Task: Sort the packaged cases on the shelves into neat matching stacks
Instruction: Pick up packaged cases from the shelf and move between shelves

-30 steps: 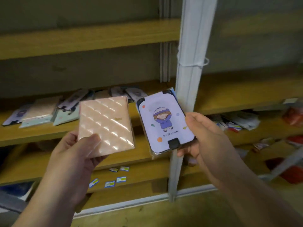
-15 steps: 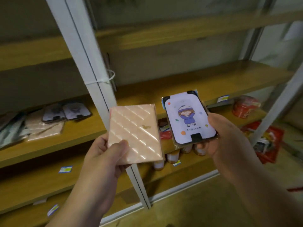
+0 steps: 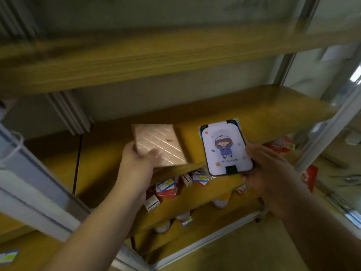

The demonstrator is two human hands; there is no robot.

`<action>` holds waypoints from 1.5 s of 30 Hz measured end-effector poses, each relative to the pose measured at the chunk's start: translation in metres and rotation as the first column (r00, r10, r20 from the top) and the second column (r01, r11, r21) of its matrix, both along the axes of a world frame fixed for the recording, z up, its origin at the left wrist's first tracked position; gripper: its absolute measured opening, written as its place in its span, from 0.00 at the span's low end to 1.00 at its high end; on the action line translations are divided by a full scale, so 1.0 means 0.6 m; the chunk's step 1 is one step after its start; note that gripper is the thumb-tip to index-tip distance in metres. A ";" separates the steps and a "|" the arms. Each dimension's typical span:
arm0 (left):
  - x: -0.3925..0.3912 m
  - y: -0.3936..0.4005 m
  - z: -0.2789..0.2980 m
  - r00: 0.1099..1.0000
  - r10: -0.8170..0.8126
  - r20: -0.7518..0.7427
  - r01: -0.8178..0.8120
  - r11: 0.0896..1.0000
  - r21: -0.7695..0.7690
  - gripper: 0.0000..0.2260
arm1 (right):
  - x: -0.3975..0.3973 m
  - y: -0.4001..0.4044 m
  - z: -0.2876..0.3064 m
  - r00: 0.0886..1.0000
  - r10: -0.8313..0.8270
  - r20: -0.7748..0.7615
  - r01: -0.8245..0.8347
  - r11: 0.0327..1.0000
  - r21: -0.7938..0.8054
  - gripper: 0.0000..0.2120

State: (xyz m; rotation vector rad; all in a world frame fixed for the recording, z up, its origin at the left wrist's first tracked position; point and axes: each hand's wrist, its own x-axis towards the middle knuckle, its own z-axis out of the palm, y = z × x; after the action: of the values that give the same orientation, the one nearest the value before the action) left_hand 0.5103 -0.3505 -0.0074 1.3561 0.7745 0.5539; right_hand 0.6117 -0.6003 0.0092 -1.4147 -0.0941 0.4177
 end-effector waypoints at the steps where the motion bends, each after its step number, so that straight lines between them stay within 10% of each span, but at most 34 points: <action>1: 0.022 0.005 -0.004 1.000 -0.004 -0.021 0.005 1.000 0.028 0.24 | 0.012 0.002 -0.001 0.998 0.048 0.037 -0.048 0.999 -0.016 0.13; 16: 0.149 -0.023 -0.035 0.785 0.283 -0.550 0.213 0.711 0.670 0.17 | 0.227 0.022 -0.029 0.966 0.259 -0.001 -0.255 0.947 -0.197 0.16; 28: 0.179 -0.168 -0.021 0.894 0.229 -0.385 0.186 0.592 0.784 0.19 | 0.390 0.008 -0.046 0.853 0.417 0.314 -0.164 0.785 -0.597 0.18; 36: 0.187 -0.207 -0.008 0.867 0.281 -0.412 0.215 0.536 0.816 0.21 | 0.405 -0.020 -0.056 0.625 0.549 0.555 0.138 0.622 -0.771 0.19; 45: 0.145 -0.225 0.040 0.800 0.391 -0.455 0.298 0.399 0.867 0.25 | 0.321 -0.007 -0.009 0.298 0.605 0.738 0.003 0.773 -0.635 0.18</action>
State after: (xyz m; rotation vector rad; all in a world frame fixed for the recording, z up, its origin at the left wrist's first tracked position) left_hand 0.5975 -0.4857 0.0163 2.7089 1.0863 0.6290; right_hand 0.8045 -0.6047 0.0038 -2.0678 -1.3680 -0.1503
